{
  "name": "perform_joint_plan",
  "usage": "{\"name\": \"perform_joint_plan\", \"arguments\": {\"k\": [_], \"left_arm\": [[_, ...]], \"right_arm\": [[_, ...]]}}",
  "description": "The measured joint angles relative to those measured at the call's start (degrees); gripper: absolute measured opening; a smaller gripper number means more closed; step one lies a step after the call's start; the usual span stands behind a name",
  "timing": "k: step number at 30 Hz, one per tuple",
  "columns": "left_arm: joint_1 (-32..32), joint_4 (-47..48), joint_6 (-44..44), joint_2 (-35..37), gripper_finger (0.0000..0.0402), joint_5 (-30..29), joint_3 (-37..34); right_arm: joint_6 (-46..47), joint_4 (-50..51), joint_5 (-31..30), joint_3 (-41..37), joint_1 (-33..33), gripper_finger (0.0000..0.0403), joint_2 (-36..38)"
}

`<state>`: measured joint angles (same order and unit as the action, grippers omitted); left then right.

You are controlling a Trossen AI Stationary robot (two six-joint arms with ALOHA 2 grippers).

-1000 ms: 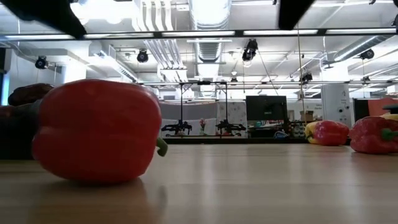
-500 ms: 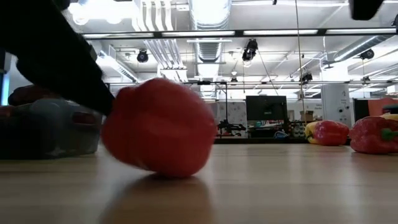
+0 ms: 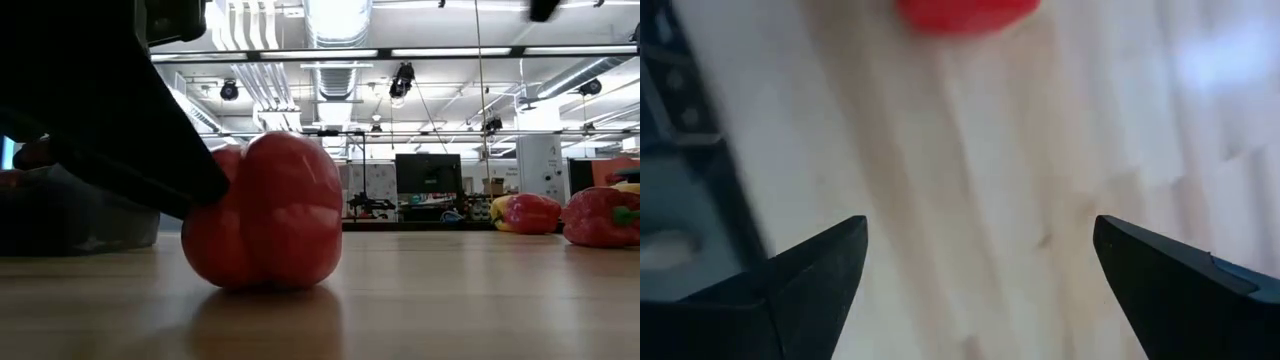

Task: Sort produce into baskets
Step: Put the red bell pepper into the bottom black bin

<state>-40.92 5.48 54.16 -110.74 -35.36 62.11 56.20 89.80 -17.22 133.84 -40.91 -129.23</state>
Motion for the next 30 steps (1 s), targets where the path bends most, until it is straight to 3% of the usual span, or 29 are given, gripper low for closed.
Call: {"name": "perform_joint_plan", "arguments": {"k": [4,9,13,22,30], "left_arm": [[-0.8,-0.5,-0.1,0.0,0.0359,0.6,0.0],[-1.4,-0.5,-0.1,0.0,0.0359,-0.9,0.0],[-1.3,-0.6,0.6,0.0,0.0359,-1.2,0.0],[-1.6,-0.5,2.6,0.1,0.0359,-0.5,0.0],[-1.3,-0.4,0.4,0.1,0.0359,-1.4,0.8]], "right_arm": [[-5.8,-1.3,-4.4,-1.5,3.3,0.0380,0.0],[-15.4,-11.5,-5.4,-8.1,9.0,0.0380,-0.1],[-16.4,-18.1,-3.5,-12.0,12.0,0.0380,-0.1],[-19.4,-33.2,2.1,-13.0,12.9,0.0380,-0.1],[-19.1,-38.5,2.9,-15.7,13.8,0.0380,-0.2]]}}
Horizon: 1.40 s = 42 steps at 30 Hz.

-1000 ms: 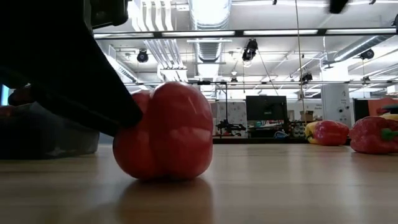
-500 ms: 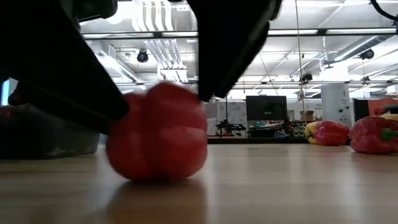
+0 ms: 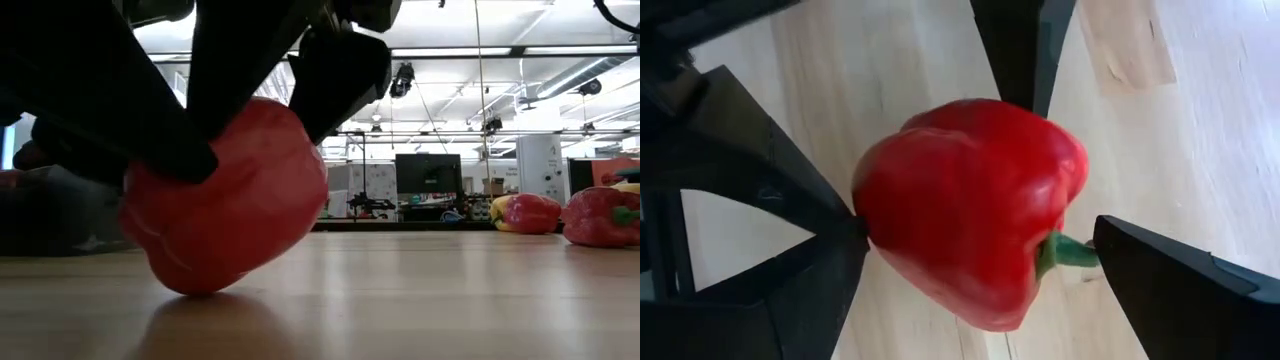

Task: Sort produce into baskets
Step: Put the red bell pepper into the bottom black bin

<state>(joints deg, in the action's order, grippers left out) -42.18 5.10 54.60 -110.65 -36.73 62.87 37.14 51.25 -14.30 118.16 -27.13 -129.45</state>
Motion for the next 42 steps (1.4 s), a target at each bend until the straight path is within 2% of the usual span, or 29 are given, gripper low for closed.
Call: {"name": "perform_joint_plan", "arguments": {"k": [7,12,16,20,23,27,31,35,39,42], "left_arm": [[0.6,-4.5,-3.2,-0.7,0.0357,-1.0,-1.0],[0.8,-7.8,-3.3,-2.2,0.0327,-1.3,-1.0],[0.9,-8.5,-2.9,-2.3,0.0296,-1.4,-1.0],[1.1,-8.1,-2.8,-1.8,0.0291,-1.8,-0.8],[0.9,-3.2,-2.5,-0.8,0.0290,-0.3,-1.0],[0.3,8.1,-1.6,2.9,0.0289,2.1,0.4],[-1.4,23.6,-1.6,7.2,0.0289,3.2,4.2],[-4.4,39.1,-1.6,11.9,0.0288,3.7,10.4],[-8.9,51.7,0.0,14.6,0.0288,10.3,16.5],[-13.9,59.6,4.9,15.2,0.0288,14.9,18.6]], "right_arm": [[0.5,0.6,0.1,0.1,0.1,0.0380,0.0],[0.1,1.3,1.2,1.0,0.1,0.0380,0.0],[0.2,5.3,1.9,3.5,0.0,0.0380,-0.1],[0.3,12.1,1.9,7.2,-0.5,0.0380,0.2],[0.4,18.6,1.8,11.0,-1.0,0.0380,1.7],[0.8,25.0,1.9,14.9,-2.1,0.0380,4.0],[3.6,29.5,1.6,15.8,-2.5,0.0380,6.3],[6.7,33.3,-1.8,15.8,-2.6,0.0380,9.1],[9.9,36.0,-3.7,15.6,-2.8,0.0380,9.4],[11.5,36.9,-4.3,15.6,-3.1,0.0380,9.6]]}}
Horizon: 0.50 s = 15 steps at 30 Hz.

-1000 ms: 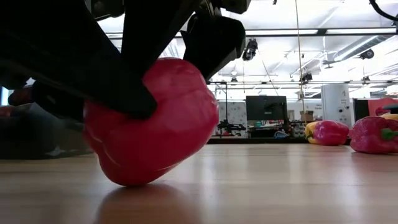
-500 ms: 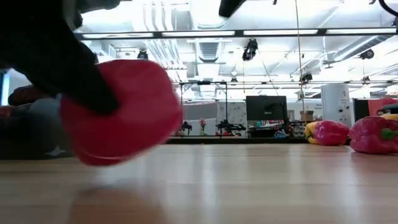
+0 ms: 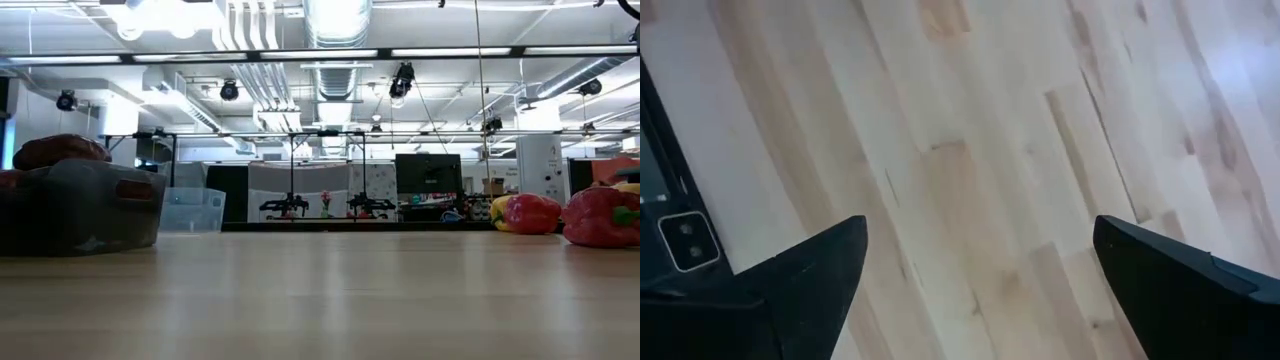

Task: Sort produce into baskets
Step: Put the red bell pepper into the bottom black bin

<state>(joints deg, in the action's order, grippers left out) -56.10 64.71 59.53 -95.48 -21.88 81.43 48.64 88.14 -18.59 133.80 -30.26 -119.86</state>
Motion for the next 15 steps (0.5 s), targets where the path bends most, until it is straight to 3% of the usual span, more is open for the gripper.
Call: {"name": "perform_joint_plan", "arguments": {"k": [4,8,15], "left_arm": [[-6.8,7.5,8.7,0.1,0.0288,0.1,0.3],[-11.0,6.9,13.5,0.1,0.0288,-0.2,-3.4],[-10.4,1.1,16.7,-1.0,0.0312,-1.4,-12.5]], "right_arm": [[3.2,0.2,-3.2,-0.1,-0.8,0.0380,0.0],[7.5,1.9,-5.6,-0.1,-1.1,0.0380,0.0],[9.9,1.9,-7.0,-0.5,-1.2,0.0380,0.4]]}}
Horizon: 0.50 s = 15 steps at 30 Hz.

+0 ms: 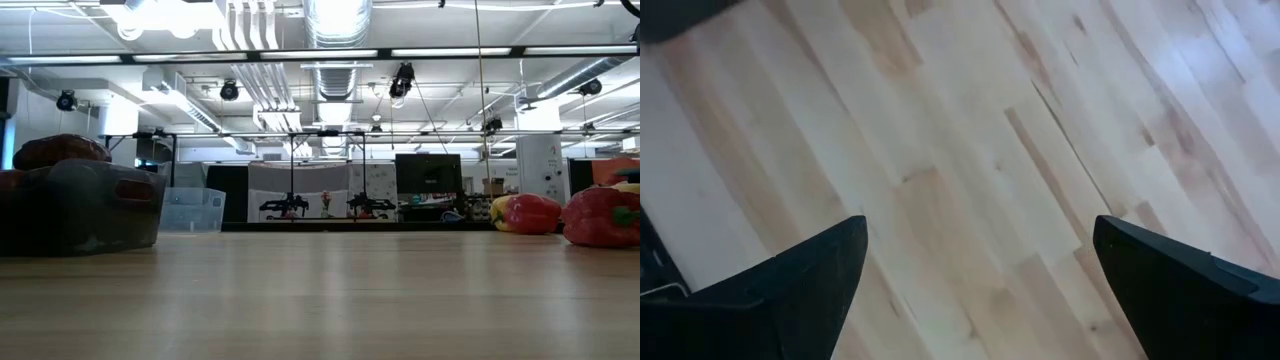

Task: Sort produce into baskets
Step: Put the red bell pepper into the bottom black bin

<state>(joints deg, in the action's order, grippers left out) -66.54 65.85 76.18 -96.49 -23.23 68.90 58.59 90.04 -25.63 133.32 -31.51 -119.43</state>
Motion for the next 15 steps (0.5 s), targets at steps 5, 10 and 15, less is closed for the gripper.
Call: {"name": "perform_joint_plan", "arguments": {"k": [5,10,15], "left_arm": [[1.1,-0.4,1.1,-0.2,0.0356,-0.2,-3.2],[1.5,-0.3,3.4,-0.2,0.0369,0.5,-4.0],[1.4,2.2,4.2,0.0,0.0371,1.3,-1.7]], "right_arm": [[-1.2,-0.1,1.1,-1.1,0.0,0.0380,1.4],[-1.5,-0.1,1.5,-6.5,1.9,0.0380,6.1],[6.2,-0.1,0.1,-21.4,3.8,0.0380,15.9]]}}
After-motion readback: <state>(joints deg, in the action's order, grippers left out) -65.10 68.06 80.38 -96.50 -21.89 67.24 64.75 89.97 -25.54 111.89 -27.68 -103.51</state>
